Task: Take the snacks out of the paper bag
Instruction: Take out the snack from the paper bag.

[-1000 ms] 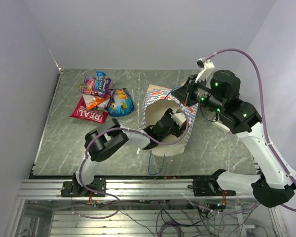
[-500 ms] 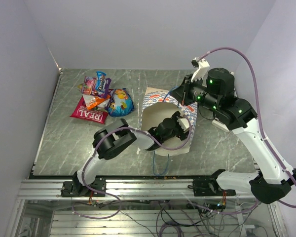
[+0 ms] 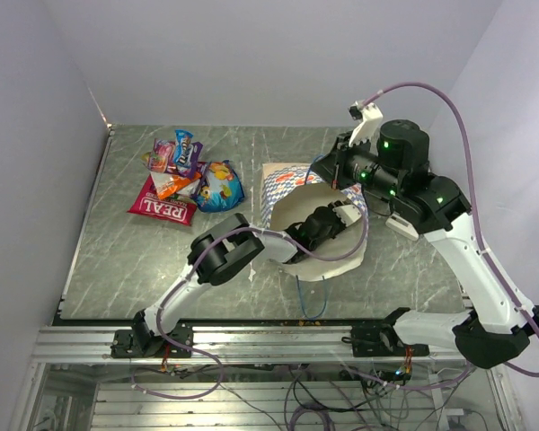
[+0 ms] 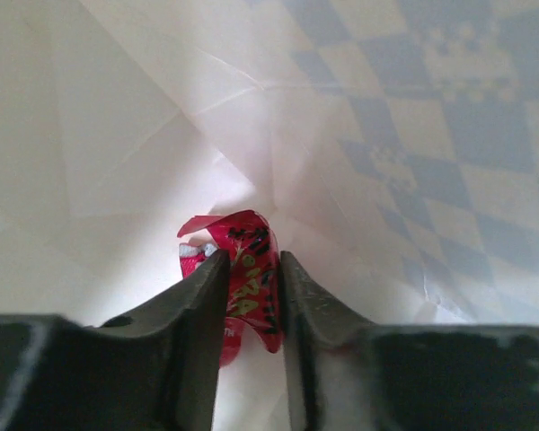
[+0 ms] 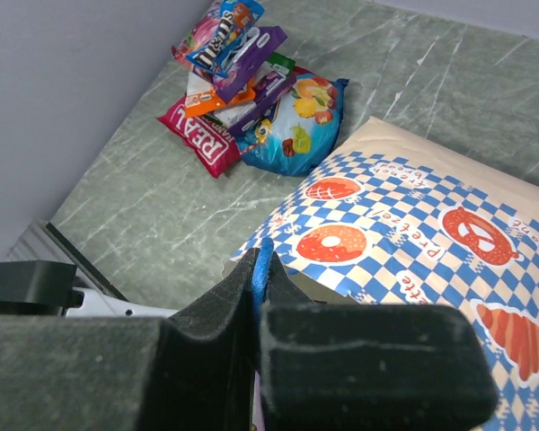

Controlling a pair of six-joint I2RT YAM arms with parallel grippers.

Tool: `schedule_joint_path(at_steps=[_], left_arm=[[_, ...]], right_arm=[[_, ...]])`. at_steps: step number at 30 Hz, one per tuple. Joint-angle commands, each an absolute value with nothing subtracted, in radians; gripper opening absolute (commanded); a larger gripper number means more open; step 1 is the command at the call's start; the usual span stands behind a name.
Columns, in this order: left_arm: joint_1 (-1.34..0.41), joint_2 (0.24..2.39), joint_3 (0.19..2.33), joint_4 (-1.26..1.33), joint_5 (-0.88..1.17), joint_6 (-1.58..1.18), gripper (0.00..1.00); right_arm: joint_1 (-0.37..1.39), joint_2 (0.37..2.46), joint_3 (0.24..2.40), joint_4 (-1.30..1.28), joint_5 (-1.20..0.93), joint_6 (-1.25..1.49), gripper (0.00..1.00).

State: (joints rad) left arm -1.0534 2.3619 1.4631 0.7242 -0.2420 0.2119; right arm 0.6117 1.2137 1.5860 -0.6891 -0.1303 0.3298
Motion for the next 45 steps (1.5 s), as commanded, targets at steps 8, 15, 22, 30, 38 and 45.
schedule_joint_path(at_steps=[8, 15, 22, 30, 38, 45], left_arm=[[-1.059, 2.135, 1.249, 0.661, -0.15, 0.096, 0.21], [-1.148, 1.919, 1.085, 0.581, -0.115, 0.019, 0.18], [-1.205, 1.658, 0.97, 0.429, -0.027, -0.056, 0.16], [-1.213, 1.317, 0.98, 0.117, 0.085, -0.126, 0.07], [-1.212, 1.084, 1.255, -0.334, -0.001, -0.136, 0.07], [-1.206, 1.021, 1.46, -0.452, -0.704, -0.024, 0.07]], right_arm=[[0.611, 1.144, 1.539, -0.601, -0.101, 0.282, 0.0], [0.611, 1.092, 1.474, -0.551, -0.064, 0.275, 0.0], [0.611, 1.049, 1.438, -0.533, -0.003, 0.287, 0.0], [0.611, 0.993, 1.347, -0.482, 0.007, 0.322, 0.0], [0.612, 0.962, 1.284, -0.405, 0.041, 0.314, 0.0], [0.612, 0.968, 1.283, -0.414, 0.045, 0.327, 0.0]])
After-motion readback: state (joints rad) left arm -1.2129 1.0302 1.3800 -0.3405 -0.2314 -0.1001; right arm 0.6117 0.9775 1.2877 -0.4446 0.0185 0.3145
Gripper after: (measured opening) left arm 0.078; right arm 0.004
